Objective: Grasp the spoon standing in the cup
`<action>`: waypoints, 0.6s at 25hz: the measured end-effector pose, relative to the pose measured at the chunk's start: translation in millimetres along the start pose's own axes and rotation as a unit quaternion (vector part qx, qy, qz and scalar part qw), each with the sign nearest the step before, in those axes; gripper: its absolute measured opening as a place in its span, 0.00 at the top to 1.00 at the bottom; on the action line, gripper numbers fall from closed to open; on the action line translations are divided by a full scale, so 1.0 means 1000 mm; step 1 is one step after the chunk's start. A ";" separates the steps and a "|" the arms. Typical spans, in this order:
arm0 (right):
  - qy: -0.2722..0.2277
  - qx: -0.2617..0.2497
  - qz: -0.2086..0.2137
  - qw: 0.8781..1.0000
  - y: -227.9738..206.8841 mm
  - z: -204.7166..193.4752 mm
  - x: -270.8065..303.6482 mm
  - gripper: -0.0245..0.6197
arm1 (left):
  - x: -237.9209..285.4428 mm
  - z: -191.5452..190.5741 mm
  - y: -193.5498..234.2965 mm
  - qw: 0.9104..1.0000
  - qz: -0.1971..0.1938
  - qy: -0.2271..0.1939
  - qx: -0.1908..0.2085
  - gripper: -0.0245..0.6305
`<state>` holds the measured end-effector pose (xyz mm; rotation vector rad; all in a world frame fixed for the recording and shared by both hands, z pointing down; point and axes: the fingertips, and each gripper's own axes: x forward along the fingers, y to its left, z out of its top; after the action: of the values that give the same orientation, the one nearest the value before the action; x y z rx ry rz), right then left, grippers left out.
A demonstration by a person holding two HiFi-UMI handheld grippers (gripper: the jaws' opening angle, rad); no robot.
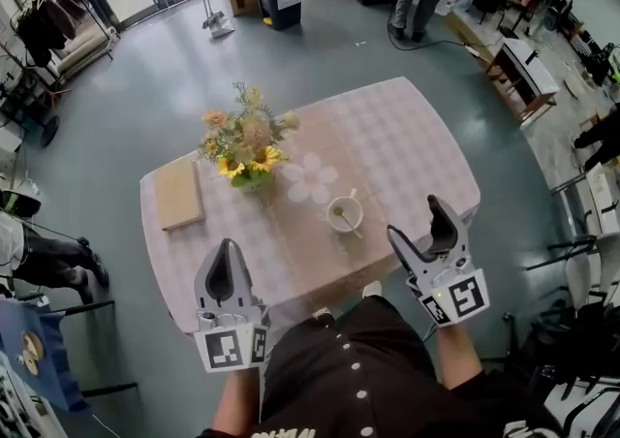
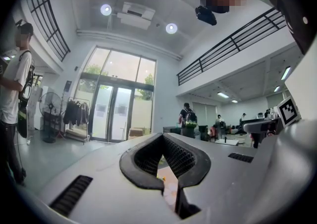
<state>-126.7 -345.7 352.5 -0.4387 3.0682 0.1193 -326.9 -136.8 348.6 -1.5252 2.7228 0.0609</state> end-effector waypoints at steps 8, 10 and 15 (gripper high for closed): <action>0.006 -0.004 0.059 0.998 -0.014 -0.010 0.028 0.43 | 0.008 -0.004 -0.006 0.999 0.043 0.006 -0.002 0.94; 0.012 -0.013 0.084 0.996 -0.018 -0.013 0.035 0.43 | 0.011 -0.003 -0.014 0.998 0.059 0.002 -0.009 0.94; 0.026 -0.035 0.133 0.990 -0.029 -0.024 0.048 0.43 | 0.018 -0.006 -0.028 0.996 0.085 0.001 -0.009 0.94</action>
<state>-165.4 -388.4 372.4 -0.0314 3.1646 0.2270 -312.2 -166.9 353.2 -1.2943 2.8544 0.0871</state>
